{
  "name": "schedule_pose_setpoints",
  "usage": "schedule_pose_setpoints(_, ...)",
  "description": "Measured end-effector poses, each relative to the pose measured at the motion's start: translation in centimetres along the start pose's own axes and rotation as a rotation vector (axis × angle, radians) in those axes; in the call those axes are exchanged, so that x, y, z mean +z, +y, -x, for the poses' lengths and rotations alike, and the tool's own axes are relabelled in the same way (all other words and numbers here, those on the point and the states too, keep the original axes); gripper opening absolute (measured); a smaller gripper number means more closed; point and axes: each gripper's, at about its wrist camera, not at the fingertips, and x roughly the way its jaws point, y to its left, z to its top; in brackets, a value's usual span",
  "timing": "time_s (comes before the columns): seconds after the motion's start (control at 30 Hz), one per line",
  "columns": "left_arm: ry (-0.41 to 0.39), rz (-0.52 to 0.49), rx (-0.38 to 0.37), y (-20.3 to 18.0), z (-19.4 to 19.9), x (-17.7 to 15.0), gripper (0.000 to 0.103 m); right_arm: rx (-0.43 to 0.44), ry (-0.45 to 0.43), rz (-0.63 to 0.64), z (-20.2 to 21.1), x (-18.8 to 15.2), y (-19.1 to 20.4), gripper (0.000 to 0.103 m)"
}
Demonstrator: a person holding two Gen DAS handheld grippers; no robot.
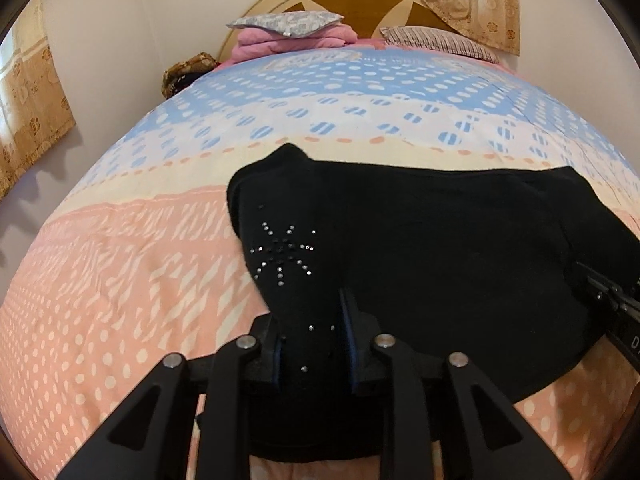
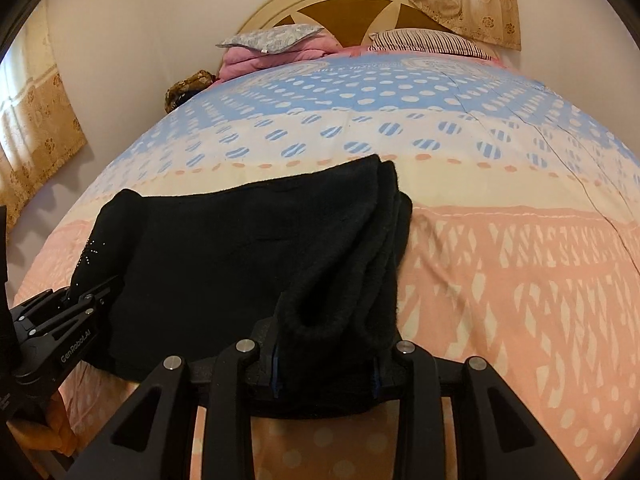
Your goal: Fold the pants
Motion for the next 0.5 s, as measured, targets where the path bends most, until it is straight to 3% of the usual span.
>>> schedule_pose_setpoints(0.13, 0.014, 0.014, 0.020, 0.8, 0.4, -0.2, 0.050, 0.009, 0.010, -0.025, -0.1, 0.0, -0.5, 0.042)
schedule_pose_setpoints(0.2, 0.022, 0.009, 0.035, 1.6, 0.4, -0.1, 0.064, 0.025, 0.016, -0.048, -0.2, 0.0, -1.0, 0.043)
schedule_pose_setpoints(0.27, 0.032, 0.033, 0.033, 3.5, 0.7, -0.3, 0.085, 0.037, 0.016, -0.059, -0.2, 0.1, -1.2, 0.044)
schedule_pose_setpoints(0.37, 0.041, 0.128, 0.009, 7.4, 1.6, -0.8, 0.097, 0.039, 0.016, -0.058, -0.3, 0.2, -1.1, 0.045)
schedule_pose_setpoints(0.5, 0.062, 0.211, 0.043, 10.0, 2.6, -1.6, 0.098, 0.034, 0.020, -0.043, -0.4, 0.2, -0.9, 0.049)
